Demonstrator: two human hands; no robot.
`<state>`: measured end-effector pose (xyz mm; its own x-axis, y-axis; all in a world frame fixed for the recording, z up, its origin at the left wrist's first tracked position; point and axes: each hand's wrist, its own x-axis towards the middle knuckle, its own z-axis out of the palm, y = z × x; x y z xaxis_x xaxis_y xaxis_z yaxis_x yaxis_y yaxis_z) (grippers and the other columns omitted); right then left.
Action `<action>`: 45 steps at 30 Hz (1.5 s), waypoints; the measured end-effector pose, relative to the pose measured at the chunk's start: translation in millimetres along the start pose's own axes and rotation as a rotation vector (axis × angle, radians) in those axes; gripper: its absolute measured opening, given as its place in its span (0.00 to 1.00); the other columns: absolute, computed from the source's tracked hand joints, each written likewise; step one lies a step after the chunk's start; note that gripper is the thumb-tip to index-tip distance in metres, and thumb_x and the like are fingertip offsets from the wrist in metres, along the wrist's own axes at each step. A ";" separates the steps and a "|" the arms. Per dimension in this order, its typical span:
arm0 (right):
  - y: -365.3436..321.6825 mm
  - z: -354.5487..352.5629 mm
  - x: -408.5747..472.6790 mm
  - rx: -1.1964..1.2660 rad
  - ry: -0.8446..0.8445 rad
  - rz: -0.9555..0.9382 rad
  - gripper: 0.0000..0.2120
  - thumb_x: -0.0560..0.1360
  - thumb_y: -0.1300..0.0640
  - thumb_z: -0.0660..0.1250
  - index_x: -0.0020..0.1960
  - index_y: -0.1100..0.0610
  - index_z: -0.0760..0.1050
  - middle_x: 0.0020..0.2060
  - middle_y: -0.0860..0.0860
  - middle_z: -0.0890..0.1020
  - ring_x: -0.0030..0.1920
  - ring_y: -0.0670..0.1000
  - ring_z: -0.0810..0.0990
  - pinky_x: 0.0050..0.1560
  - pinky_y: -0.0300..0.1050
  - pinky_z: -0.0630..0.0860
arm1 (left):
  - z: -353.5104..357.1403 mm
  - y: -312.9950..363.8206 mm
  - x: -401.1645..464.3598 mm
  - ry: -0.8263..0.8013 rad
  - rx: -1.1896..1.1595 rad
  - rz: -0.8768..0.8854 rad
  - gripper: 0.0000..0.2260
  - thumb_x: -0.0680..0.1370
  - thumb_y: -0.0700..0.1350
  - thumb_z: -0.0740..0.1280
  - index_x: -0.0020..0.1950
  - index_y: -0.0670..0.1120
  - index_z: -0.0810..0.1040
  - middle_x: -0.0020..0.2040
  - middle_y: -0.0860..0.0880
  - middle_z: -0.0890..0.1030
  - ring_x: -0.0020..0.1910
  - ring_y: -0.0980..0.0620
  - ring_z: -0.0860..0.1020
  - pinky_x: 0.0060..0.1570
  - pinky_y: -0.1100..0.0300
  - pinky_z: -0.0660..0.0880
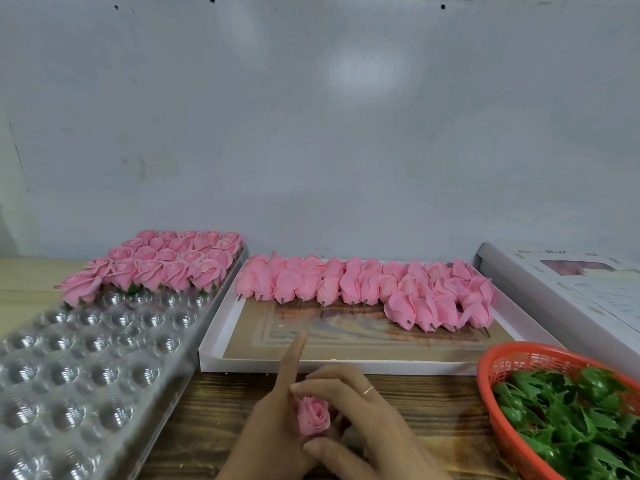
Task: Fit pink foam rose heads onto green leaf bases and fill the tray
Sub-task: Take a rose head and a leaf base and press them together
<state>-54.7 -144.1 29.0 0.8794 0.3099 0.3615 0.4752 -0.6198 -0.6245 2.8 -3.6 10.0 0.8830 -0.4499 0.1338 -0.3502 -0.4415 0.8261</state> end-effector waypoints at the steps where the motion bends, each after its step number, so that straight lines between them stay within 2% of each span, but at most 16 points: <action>1: -0.3 -0.9 0.0 0.003 -0.006 0.002 0.21 0.71 0.44 0.63 0.61 0.31 0.61 0.59 0.34 0.65 0.46 0.37 0.74 0.42 0.26 0.67 | -1.2 0.9 -0.5 -0.021 0.071 -0.003 0.37 0.76 0.42 0.63 0.70 0.57 0.38 0.50 0.63 0.74 0.51 0.69 0.75 0.49 0.86 0.57; 5: 0.4 -2.6 1.0 0.069 -0.004 0.019 0.17 0.70 0.47 0.65 0.56 0.36 0.65 0.55 0.36 0.69 0.50 0.42 0.75 0.46 0.30 0.70 | 0.4 1.0 2.6 -0.063 0.123 0.025 0.39 0.75 0.44 0.64 0.65 0.61 0.34 0.30 0.69 0.77 0.36 0.76 0.74 0.44 0.81 0.65; 7: 0.2 -2.7 1.4 0.088 0.007 0.018 0.14 0.69 0.47 0.65 0.53 0.37 0.67 0.53 0.37 0.71 0.51 0.41 0.75 0.47 0.30 0.69 | -0.7 3.8 -0.2 -0.077 0.095 0.034 0.40 0.74 0.45 0.66 0.64 0.63 0.34 0.31 0.83 0.67 0.39 0.79 0.72 0.44 0.80 0.66; 9: 0.8 -2.3 1.3 0.091 0.029 0.017 0.13 0.68 0.45 0.64 0.51 0.38 0.68 0.52 0.38 0.72 0.48 0.40 0.75 0.46 0.30 0.69 | 0.1 6.6 -1.6 -0.092 0.048 0.067 0.42 0.69 0.52 0.67 0.66 0.62 0.34 0.33 0.82 0.67 0.40 0.77 0.73 0.44 0.78 0.66; 11: 1.9 -1.1 1.1 0.097 0.064 0.016 0.11 0.67 0.45 0.63 0.49 0.39 0.69 0.50 0.40 0.73 0.44 0.41 0.75 0.45 0.32 0.71 | 0.8 4.2 -1.1 -0.084 0.037 0.100 0.42 0.59 0.62 0.58 0.65 0.62 0.35 0.32 0.81 0.69 0.39 0.75 0.73 0.44 0.78 0.66; 13: 2.3 0.8 0.8 0.109 0.095 0.021 0.09 0.68 0.47 0.65 0.48 0.39 0.70 0.49 0.40 0.73 0.41 0.41 0.75 0.44 0.32 0.71 | 2.1 2.5 -0.1 -0.059 0.045 0.107 0.42 0.57 0.62 0.55 0.64 0.61 0.34 0.32 0.81 0.68 0.39 0.76 0.72 0.44 0.79 0.65; 15: 1.8 3.0 0.6 0.132 0.129 0.019 0.08 0.68 0.48 0.67 0.47 0.41 0.72 0.47 0.41 0.74 0.40 0.42 0.75 0.42 0.32 0.71 | 3.8 0.5 1.5 -0.056 0.026 0.102 0.41 0.63 0.57 0.60 0.69 0.59 0.37 0.32 0.72 0.74 0.39 0.74 0.73 0.46 0.80 0.64; 17: 1.1 4.6 0.3 0.147 0.166 0.027 0.08 0.67 0.49 0.68 0.45 0.43 0.73 0.45 0.42 0.75 0.39 0.42 0.75 0.40 0.32 0.70 | 5.4 0.4 1.6 -0.047 -0.057 0.102 0.41 0.60 0.57 0.62 0.70 0.59 0.45 0.31 0.56 0.76 0.37 0.68 0.75 0.45 0.78 0.66; 21: 2.9 5.8 0.1 0.273 0.323 0.153 0.08 0.65 0.54 0.71 0.40 0.43 0.75 0.32 0.43 0.76 0.32 0.42 0.72 0.34 0.32 0.67 | 6.5 -4.0 -1.4 0.038 -0.172 0.161 0.46 0.59 0.49 0.77 0.70 0.58 0.55 0.46 0.50 0.76 0.48 0.59 0.78 0.48 0.71 0.70; 24: 9.6 3.9 1.1 0.505 0.442 0.275 0.11 0.69 0.66 0.73 0.36 0.50 0.79 0.27 0.50 0.72 0.30 0.47 0.69 0.34 0.39 0.67 | 3.4 -3.6 -3.9 0.152 -0.256 0.169 0.37 0.51 0.57 0.76 0.57 0.57 0.67 0.51 0.50 0.76 0.52 0.54 0.78 0.46 0.64 0.75; 28: 13.4 1.8 3.8 0.643 0.541 0.327 0.09 0.69 0.71 0.69 0.36 0.59 0.77 0.29 0.57 0.72 0.33 0.53 0.68 0.38 0.46 0.68 | 1.0 7.5 -6.2 0.236 -0.195 0.277 0.19 0.56 0.57 0.73 0.41 0.66 0.67 0.47 0.51 0.78 0.50 0.55 0.79 0.45 0.63 0.77; 33: 10.1 0.9 4.0 0.688 0.508 0.325 0.09 0.69 0.72 0.68 0.36 0.60 0.76 0.28 0.56 0.73 0.33 0.55 0.68 0.37 0.46 0.68 | 1.3 8.8 -8.4 0.232 -0.167 0.271 0.24 0.65 0.35 0.76 0.36 0.65 0.72 0.43 0.48 0.79 0.44 0.53 0.80 0.37 0.70 0.74; 37: 10.6 -0.5 2.7 0.664 0.472 0.292 0.07 0.69 0.71 0.69 0.38 0.62 0.76 0.29 0.57 0.71 0.33 0.53 0.67 0.37 0.46 0.67 | 1.9 11.4 -10.7 0.147 -0.323 0.212 0.12 0.65 0.42 0.75 0.40 0.55 0.75 0.39 0.43 0.82 0.37 0.53 0.81 0.33 0.69 0.72; 42: 9.6 0.1 1.4 0.675 0.420 0.290 0.05 0.71 0.67 0.69 0.42 0.57 0.77 0.31 0.52 0.74 0.32 0.53 0.71 0.35 0.42 0.73 | 1.0 9.8 -8.9 0.070 -0.543 0.145 0.16 0.60 0.48 0.76 0.42 0.44 0.75 0.35 0.43 0.82 0.34 0.51 0.78 0.36 0.62 0.74; 43: 8.4 -0.1 1.4 0.655 0.379 0.292 0.06 0.71 0.62 0.70 0.47 0.55 0.76 0.34 0.50 0.76 0.33 0.51 0.73 0.38 0.45 0.75 | 0.5 8.9 -7.6 0.081 -0.605 0.120 0.15 0.59 0.46 0.76 0.40 0.44 0.75 0.35 0.44 0.81 0.33 0.51 0.78 0.35 0.63 0.75; 45: 10.4 -0.1 -1.1 0.505 0.275 0.290 0.27 0.65 0.49 0.76 0.61 0.42 0.70 0.46 0.41 0.77 0.38 0.45 0.75 0.43 0.44 0.76 | -0.7 7.3 -5.2 0.081 -0.722 0.063 0.13 0.56 0.45 0.76 0.36 0.46 0.77 0.33 0.44 0.80 0.32 0.52 0.78 0.32 0.64 0.75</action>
<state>-50.7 -151.0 22.2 0.9661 -0.0575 0.2515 0.2341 -0.2143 -0.9483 -4.2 -4.0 15.7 0.8981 -0.3867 0.2096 -0.1318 0.2181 0.9670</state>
